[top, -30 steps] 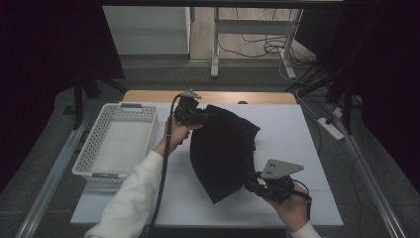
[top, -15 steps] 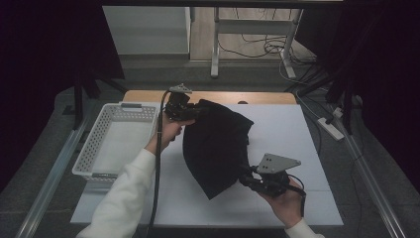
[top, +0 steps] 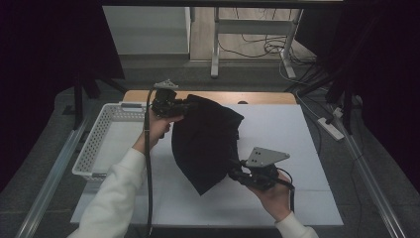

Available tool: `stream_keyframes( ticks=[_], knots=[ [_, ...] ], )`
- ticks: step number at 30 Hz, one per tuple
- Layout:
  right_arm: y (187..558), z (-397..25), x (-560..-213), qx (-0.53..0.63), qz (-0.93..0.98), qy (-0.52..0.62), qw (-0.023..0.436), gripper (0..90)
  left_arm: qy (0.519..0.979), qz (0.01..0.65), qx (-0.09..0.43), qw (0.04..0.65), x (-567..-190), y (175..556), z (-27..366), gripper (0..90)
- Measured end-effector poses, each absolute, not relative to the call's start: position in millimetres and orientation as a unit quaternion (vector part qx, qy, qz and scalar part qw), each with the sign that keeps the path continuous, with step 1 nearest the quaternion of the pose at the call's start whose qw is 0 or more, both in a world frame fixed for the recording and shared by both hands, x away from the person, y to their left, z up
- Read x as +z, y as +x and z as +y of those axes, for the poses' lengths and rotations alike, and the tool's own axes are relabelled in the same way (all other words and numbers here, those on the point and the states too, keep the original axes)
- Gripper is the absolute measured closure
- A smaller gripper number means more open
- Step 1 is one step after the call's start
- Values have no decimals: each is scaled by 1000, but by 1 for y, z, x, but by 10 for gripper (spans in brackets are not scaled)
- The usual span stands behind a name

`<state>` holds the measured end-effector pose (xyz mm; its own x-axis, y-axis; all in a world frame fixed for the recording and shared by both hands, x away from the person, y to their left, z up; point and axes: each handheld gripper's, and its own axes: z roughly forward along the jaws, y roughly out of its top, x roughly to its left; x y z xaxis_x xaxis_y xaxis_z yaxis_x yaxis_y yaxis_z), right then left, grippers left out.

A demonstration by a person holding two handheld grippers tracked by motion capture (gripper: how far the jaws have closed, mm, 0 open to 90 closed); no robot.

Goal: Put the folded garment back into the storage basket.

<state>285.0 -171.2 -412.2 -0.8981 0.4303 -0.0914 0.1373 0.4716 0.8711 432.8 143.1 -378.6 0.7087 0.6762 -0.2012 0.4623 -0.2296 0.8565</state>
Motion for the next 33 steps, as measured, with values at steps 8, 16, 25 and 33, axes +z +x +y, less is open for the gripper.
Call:
stream_keyframes(
  ticks=[8, 16, 25, 33],
  knots=[
    [290, -151, -409, 497, 839, 164, 146, 742, 770, 369, 116, 507, -369, 428, 166, 724],
    [293, -132, -406, 511, 833, 161, 142, 742, 765, 374, 126, 509, -363, 424, 188, 724],
    [297, -113, -404, 521, 828, 158, 133, 742, 760, 376, 132, 513, -362, 421, 209, 724],
    [304, -96, -404, 531, 825, 153, 122, 742, 756, 382, 141, 513, -355, 417, 231, 724]
  ],
)
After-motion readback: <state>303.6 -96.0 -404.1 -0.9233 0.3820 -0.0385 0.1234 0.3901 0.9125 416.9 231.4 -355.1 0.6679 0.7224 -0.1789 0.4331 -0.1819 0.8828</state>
